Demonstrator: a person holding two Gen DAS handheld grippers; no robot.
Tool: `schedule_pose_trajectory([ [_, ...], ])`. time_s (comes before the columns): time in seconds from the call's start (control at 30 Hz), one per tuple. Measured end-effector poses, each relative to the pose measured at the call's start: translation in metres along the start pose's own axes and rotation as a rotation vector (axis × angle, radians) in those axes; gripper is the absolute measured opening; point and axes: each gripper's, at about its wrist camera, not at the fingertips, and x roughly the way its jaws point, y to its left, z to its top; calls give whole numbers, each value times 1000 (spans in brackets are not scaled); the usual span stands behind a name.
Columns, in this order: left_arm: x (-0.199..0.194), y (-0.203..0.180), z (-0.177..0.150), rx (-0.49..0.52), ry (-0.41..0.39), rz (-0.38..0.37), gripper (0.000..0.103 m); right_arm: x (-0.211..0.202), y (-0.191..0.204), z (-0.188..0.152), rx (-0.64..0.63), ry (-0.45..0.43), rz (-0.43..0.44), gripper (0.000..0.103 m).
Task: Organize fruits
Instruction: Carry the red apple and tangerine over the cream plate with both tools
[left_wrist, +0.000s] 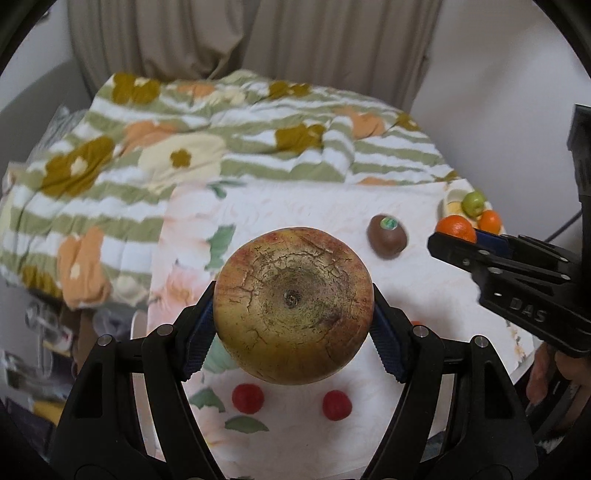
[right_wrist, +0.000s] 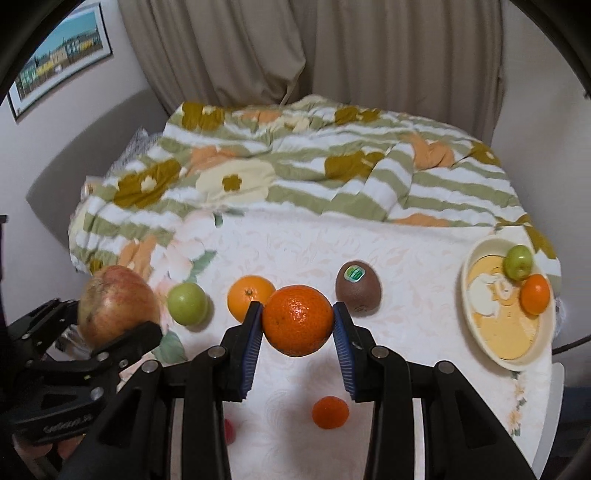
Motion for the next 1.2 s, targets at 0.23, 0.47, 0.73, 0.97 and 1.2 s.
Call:
schedule_pose_trajectory([
  [0.23,-11,-29,29,105,-57,-83,81,-48,-31,5,91,-57,-41,35],
  [0.47,-3,-84,52,179,-88,-124,81,-76,-86,-2,159,-106,-96,35],
  [0.73,28,-172,79,209,-83,-153,81,-88,-172,-6,197,-95,-142,35],
  [0.97,78,-243,96,217,-40,-146,81,-79,-235,-8,146,-69,-144,35],
  [1.2,130,-290,100,218,25,-135,82,-50,-275,-14,71,-5,-83,35],
])
